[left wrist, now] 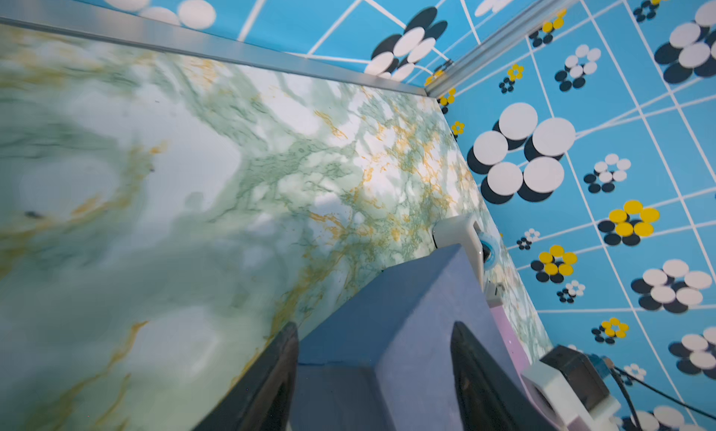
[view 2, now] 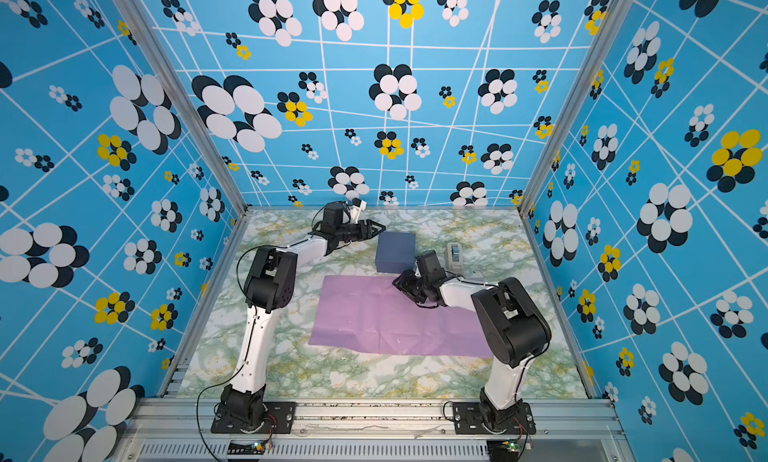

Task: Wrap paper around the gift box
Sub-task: 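Grasp the blue box from both sides with left and right grippers, then lift the blue box with both grippers and set it onto the purple paper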

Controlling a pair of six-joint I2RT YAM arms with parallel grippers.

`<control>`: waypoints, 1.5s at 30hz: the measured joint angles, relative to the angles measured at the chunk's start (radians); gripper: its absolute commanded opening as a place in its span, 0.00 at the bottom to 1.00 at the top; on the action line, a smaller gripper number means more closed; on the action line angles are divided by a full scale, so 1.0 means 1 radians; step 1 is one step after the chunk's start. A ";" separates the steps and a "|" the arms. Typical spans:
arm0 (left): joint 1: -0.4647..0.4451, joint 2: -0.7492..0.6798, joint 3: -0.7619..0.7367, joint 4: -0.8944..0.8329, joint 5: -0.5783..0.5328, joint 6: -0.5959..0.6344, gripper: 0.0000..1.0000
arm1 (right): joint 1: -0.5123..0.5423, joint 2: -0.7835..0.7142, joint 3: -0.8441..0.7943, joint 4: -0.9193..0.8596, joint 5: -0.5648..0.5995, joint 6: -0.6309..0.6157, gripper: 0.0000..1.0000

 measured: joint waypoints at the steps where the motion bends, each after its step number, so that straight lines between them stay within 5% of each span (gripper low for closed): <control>1: 0.006 -0.029 -0.018 -0.027 -0.014 0.002 0.64 | -0.006 -0.035 0.001 -0.031 0.001 -0.015 0.64; 8: 0.008 -0.146 -0.125 -0.129 -0.055 0.001 0.64 | -0.097 -0.109 0.141 -0.216 0.005 -0.108 0.76; 16: -0.037 -0.146 -0.197 -0.180 -0.060 -0.034 0.63 | -0.121 0.151 0.414 -0.349 -0.014 -0.195 0.77; 30: -0.088 -0.147 -0.208 -0.180 -0.070 -0.076 0.55 | -0.177 0.255 0.513 -0.419 -0.129 -0.276 0.44; 45: -0.106 -0.193 -0.260 -0.151 -0.161 -0.115 0.54 | -0.167 0.245 0.496 -0.395 -0.177 -0.238 0.38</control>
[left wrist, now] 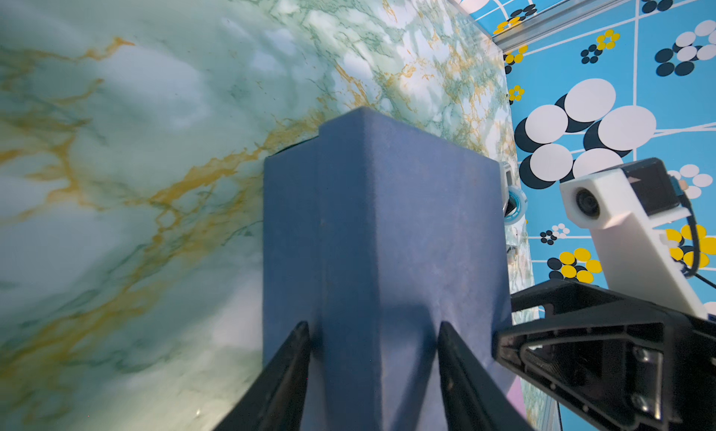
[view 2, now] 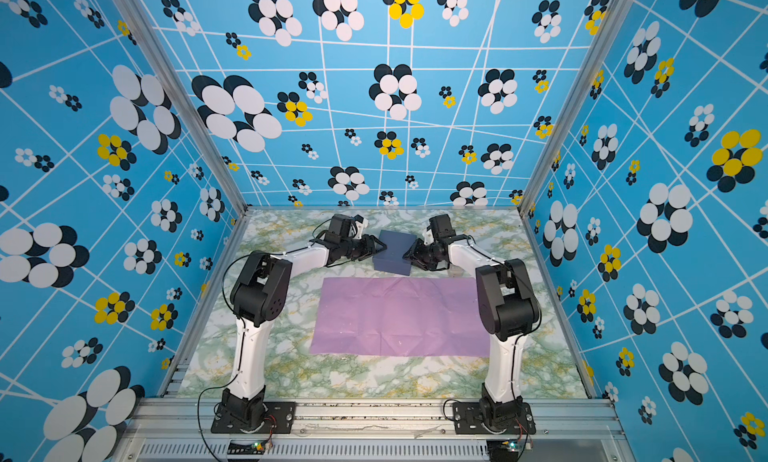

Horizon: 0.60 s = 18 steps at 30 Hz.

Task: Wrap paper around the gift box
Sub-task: 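Lift the blue box with both grippers and set it onto the purple paper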

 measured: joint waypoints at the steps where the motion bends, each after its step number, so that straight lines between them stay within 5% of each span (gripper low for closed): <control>1: 0.000 -0.003 -0.005 0.003 -0.003 -0.005 0.53 | 0.005 -0.004 0.000 -0.006 0.005 0.003 0.38; 18: -0.001 -0.025 -0.074 0.113 0.007 -0.085 0.52 | 0.055 -0.090 -0.018 -0.058 0.077 0.019 0.38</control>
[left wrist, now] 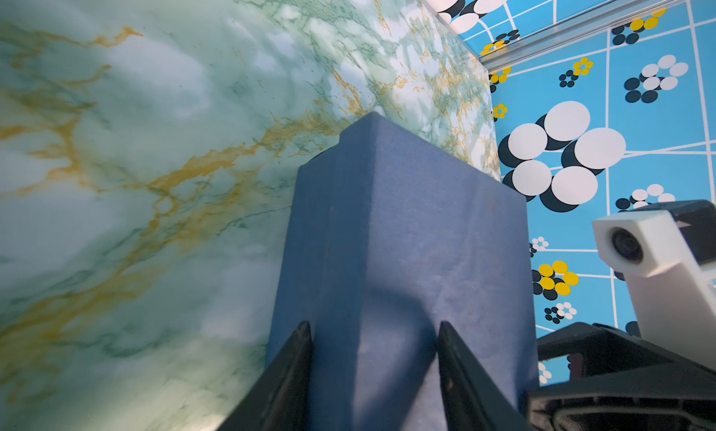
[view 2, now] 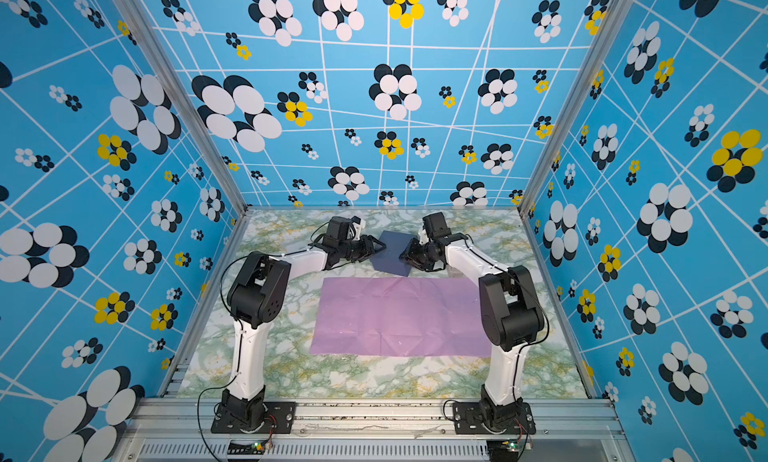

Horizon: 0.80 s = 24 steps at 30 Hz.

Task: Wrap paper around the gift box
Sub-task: 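Lift the blue box with both grippers and set it onto the purple paper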

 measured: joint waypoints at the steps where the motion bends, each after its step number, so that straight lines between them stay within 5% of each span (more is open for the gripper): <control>1: -0.001 0.000 -0.001 0.003 0.004 0.000 0.52 | 0.004 -0.009 -0.013 0.001 0.004 0.003 0.38; 8: -0.017 -0.006 -0.017 0.015 0.029 0.000 0.53 | 0.031 -0.091 -0.096 0.003 0.038 0.039 0.39; 16: -0.043 -0.019 -0.019 -0.032 0.064 0.061 0.66 | 0.050 -0.166 -0.227 0.037 0.049 0.064 0.65; 24: -0.040 -0.014 0.087 -0.140 0.092 0.135 0.73 | -0.053 -0.453 -0.415 0.062 0.056 0.068 0.62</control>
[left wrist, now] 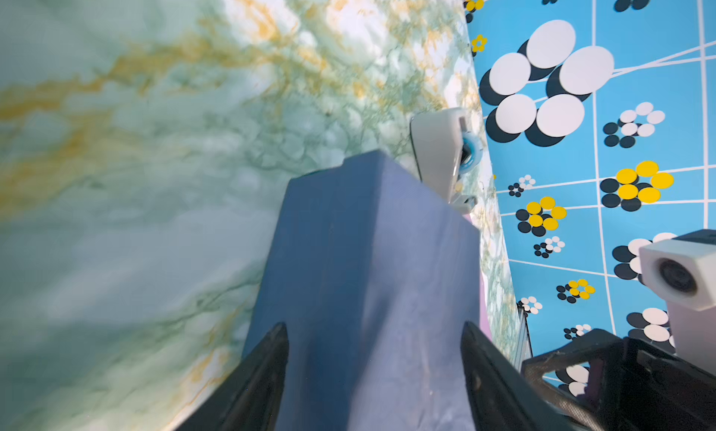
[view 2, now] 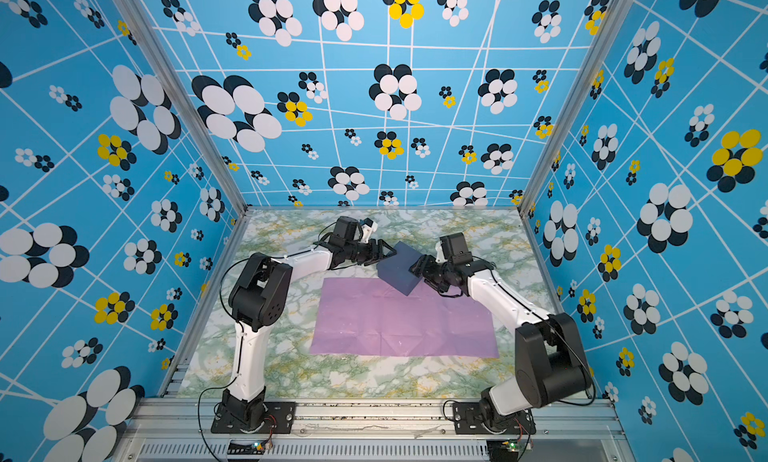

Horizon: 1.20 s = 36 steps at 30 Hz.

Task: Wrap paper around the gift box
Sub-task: 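Lift the blue box with both grippers and set it onto the purple paper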

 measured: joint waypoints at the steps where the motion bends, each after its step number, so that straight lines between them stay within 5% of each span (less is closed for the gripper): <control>1: 0.001 0.003 0.034 -0.011 0.003 0.013 0.73 | -0.023 -0.032 -0.034 0.002 0.000 0.003 0.56; 7: 0.002 0.060 0.207 -0.087 0.019 0.084 0.73 | -0.084 -0.025 -0.207 0.017 -0.009 0.029 0.26; 19: -0.016 0.206 0.335 -0.237 0.141 0.166 0.69 | -0.085 0.086 -0.301 0.122 0.015 0.069 0.09; 31: -0.064 0.135 0.217 -0.239 0.275 0.259 0.67 | -0.087 0.098 -0.323 0.222 0.018 0.089 0.09; 36: -0.063 0.026 0.105 -0.264 0.236 0.288 0.65 | -0.084 0.074 -0.315 0.200 0.040 0.085 0.40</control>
